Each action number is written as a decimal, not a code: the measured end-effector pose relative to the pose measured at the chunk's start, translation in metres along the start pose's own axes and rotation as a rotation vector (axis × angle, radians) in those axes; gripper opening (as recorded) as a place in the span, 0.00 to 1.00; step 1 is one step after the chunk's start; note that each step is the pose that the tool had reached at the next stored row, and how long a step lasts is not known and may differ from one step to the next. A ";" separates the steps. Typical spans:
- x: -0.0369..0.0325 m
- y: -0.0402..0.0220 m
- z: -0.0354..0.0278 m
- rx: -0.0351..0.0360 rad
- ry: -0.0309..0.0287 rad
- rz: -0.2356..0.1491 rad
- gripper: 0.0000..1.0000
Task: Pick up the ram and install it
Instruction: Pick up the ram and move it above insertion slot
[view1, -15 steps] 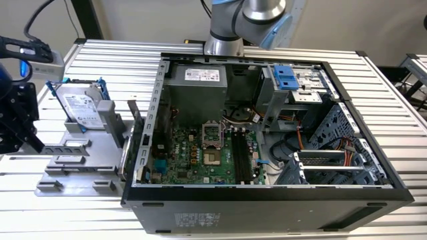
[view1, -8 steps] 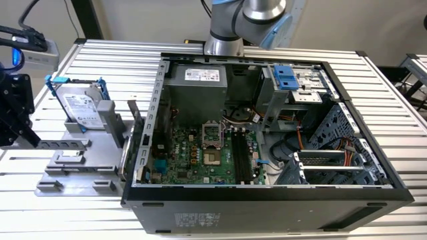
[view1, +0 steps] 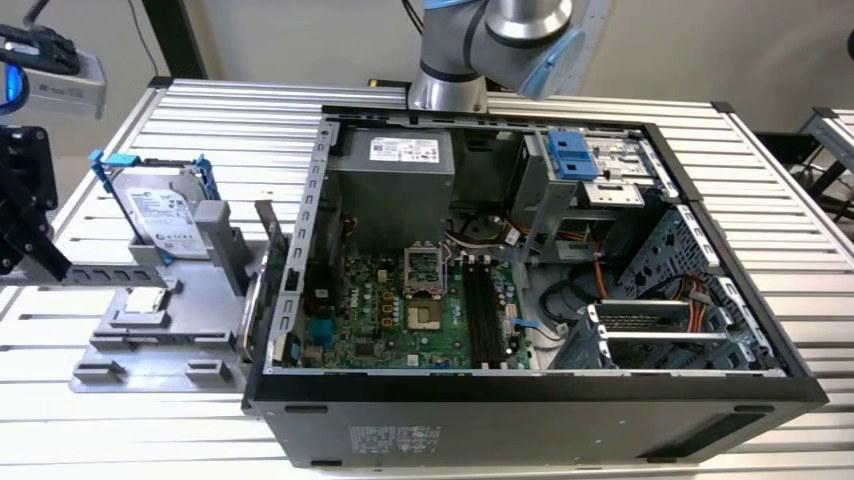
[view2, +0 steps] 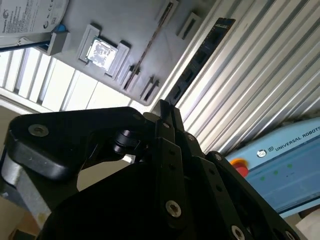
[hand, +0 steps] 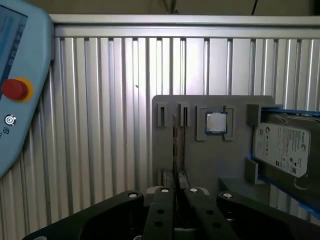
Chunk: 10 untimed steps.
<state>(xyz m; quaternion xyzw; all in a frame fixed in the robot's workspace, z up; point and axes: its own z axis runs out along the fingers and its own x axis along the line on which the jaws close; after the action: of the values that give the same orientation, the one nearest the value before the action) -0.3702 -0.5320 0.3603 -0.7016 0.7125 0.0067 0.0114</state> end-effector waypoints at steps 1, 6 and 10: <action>-0.0003 0.0000 -0.0024 0.0000 0.0000 0.000 0.00; -0.0025 0.0001 -0.0135 0.0003 -0.0002 0.000 0.00; -0.0062 0.0000 -0.0213 0.0011 -0.0002 0.000 0.00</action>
<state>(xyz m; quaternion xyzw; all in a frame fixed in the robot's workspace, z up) -0.3703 -0.5264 0.3817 -0.7015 0.7125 0.0064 0.0118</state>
